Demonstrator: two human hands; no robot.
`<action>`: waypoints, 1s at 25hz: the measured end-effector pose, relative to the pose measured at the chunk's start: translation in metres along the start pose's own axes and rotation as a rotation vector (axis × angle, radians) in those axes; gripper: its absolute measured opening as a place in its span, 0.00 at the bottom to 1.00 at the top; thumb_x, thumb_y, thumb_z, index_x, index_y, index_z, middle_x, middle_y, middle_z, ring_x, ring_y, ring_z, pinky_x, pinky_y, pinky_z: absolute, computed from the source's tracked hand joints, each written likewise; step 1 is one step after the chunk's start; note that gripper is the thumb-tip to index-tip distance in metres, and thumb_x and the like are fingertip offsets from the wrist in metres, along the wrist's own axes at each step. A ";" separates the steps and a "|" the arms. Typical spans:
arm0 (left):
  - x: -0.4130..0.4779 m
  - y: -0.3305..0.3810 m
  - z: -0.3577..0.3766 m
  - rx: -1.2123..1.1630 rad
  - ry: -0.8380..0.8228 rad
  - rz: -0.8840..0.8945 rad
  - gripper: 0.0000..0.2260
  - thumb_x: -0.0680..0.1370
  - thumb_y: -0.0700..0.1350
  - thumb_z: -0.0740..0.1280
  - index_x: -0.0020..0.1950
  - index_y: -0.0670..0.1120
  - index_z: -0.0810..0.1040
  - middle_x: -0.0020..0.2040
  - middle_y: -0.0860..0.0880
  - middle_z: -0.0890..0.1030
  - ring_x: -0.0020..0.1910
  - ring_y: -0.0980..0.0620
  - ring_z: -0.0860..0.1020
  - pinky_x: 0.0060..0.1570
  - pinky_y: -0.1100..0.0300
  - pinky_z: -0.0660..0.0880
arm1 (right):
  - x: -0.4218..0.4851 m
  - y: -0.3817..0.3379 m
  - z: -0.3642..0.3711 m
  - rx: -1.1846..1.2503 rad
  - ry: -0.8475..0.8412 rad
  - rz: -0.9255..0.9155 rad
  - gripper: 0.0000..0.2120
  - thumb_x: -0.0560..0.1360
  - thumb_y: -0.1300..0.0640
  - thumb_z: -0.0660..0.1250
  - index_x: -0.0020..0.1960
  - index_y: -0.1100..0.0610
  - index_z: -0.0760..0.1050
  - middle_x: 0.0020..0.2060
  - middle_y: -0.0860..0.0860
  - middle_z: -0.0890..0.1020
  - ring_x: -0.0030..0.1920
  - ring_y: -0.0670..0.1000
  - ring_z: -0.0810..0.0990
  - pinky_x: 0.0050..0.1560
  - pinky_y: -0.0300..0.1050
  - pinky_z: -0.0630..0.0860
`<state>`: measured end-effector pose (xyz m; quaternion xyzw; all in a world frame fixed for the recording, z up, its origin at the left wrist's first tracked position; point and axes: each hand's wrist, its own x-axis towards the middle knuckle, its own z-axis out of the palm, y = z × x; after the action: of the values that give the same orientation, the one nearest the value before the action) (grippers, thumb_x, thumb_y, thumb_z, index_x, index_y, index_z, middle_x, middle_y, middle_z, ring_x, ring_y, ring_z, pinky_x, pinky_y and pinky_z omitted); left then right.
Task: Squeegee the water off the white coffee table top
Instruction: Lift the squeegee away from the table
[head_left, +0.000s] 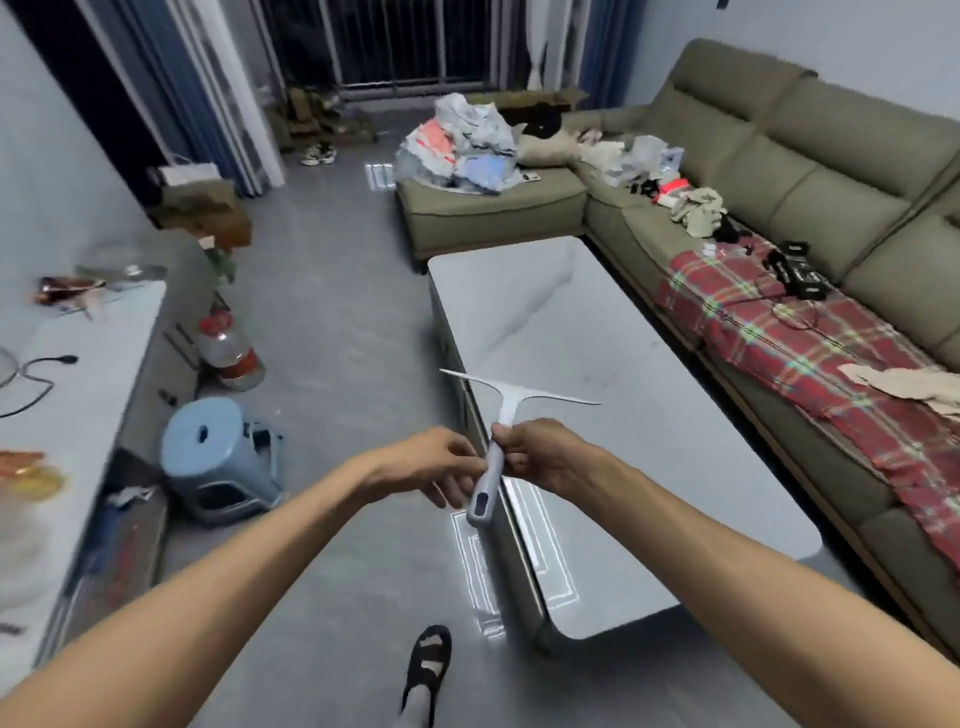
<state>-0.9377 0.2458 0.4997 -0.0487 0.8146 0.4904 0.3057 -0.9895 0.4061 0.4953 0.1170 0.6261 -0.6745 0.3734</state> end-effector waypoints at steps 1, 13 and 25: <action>-0.025 -0.006 -0.001 -0.035 0.052 -0.009 0.07 0.78 0.48 0.67 0.46 0.45 0.79 0.37 0.48 0.82 0.33 0.52 0.81 0.35 0.63 0.78 | -0.009 0.002 0.019 -0.051 -0.038 -0.009 0.14 0.80 0.66 0.59 0.35 0.61 0.66 0.25 0.50 0.62 0.17 0.44 0.60 0.26 0.38 0.64; -0.363 -0.223 0.041 -0.286 0.511 -0.355 0.07 0.71 0.35 0.72 0.47 0.41 0.78 0.35 0.47 0.78 0.33 0.53 0.77 0.34 0.64 0.76 | -0.120 0.189 0.309 -0.623 -0.498 0.053 0.12 0.77 0.55 0.65 0.36 0.57 0.73 0.23 0.50 0.76 0.27 0.48 0.75 0.30 0.37 0.70; -0.623 -0.543 0.192 -0.376 0.617 -0.650 0.13 0.69 0.39 0.76 0.51 0.44 0.79 0.39 0.50 0.79 0.38 0.52 0.77 0.40 0.58 0.77 | -0.246 0.538 0.527 -0.859 -0.644 0.228 0.11 0.76 0.64 0.67 0.35 0.63 0.73 0.34 0.61 0.78 0.29 0.52 0.77 0.27 0.37 0.76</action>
<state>-0.1419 -0.0120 0.3586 -0.4985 0.7070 0.4709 0.1730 -0.3060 0.0367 0.3410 -0.1914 0.6825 -0.3152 0.6310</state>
